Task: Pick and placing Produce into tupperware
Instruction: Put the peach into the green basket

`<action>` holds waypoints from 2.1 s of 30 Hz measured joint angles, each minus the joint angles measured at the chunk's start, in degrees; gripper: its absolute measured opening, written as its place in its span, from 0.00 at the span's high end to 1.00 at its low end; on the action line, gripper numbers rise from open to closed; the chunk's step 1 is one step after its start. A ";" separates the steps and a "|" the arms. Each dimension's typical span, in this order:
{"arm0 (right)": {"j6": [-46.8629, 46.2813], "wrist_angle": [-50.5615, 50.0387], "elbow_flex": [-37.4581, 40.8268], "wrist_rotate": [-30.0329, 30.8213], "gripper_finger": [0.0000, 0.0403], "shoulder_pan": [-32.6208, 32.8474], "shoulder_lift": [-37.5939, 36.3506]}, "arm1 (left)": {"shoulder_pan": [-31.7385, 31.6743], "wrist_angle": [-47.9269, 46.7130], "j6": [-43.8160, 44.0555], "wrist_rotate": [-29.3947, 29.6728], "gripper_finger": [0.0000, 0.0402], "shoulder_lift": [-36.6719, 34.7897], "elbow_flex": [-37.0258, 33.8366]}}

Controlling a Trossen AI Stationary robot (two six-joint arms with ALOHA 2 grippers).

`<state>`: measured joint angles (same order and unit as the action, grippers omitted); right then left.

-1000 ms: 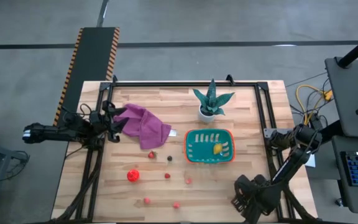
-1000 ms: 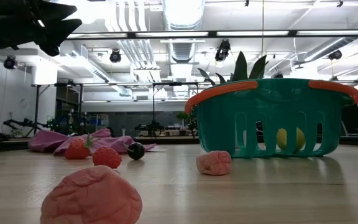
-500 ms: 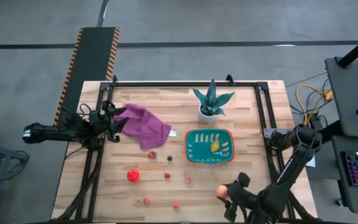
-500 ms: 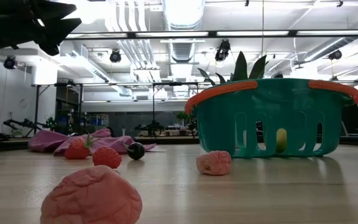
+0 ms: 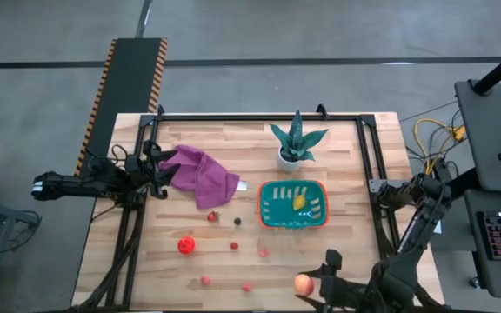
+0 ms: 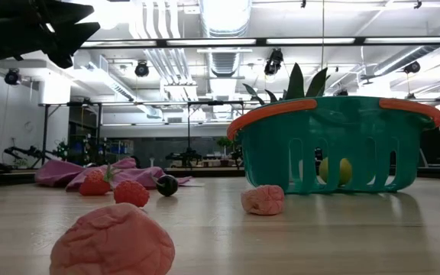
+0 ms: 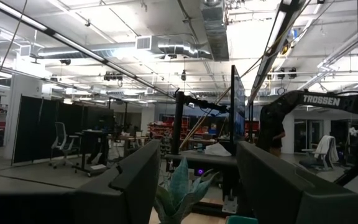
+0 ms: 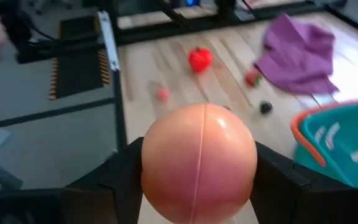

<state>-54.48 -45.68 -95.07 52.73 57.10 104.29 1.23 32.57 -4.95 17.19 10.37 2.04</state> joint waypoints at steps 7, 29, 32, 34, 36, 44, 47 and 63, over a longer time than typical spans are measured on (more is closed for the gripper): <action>10.64 5.25 -3.29 -1.93 0.46 0.00 -0.04 | -0.02 0.01 0.00 0.02 0.51 -0.04 0.00; 37.48 13.19 -10.26 -7.80 0.46 -0.12 -0.11 | 0.00 -0.01 0.00 0.02 0.51 -0.02 0.00; 42.87 14.68 -10.76 -7.98 0.46 -0.11 -0.11 | -0.01 -0.01 0.00 0.02 0.51 -0.02 0.00; 45.71 14.69 -11.34 -7.99 0.46 -0.11 -0.11 | -0.02 -0.03 0.00 0.02 0.51 -0.02 0.00; 48.01 14.70 -11.94 -8.11 0.46 -0.11 -0.11 | -0.02 -0.02 0.00 0.02 0.51 -0.02 0.00; 55.49 14.70 -12.44 -8.35 0.46 -0.12 -0.11 | -0.02 -0.03 0.00 0.02 0.51 0.04 0.00; 55.85 14.66 -12.44 -8.35 0.46 -0.11 -0.11 | -0.02 -0.04 0.00 0.02 0.51 0.02 0.00; 39.49 3.92 -12.44 -0.09 0.47 -1.19 -0.09 | -0.02 -0.05 0.00 0.02 0.51 0.07 0.00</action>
<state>-14.99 -41.76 -107.50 52.64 55.91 104.20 1.21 32.51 -4.95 17.21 10.44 2.04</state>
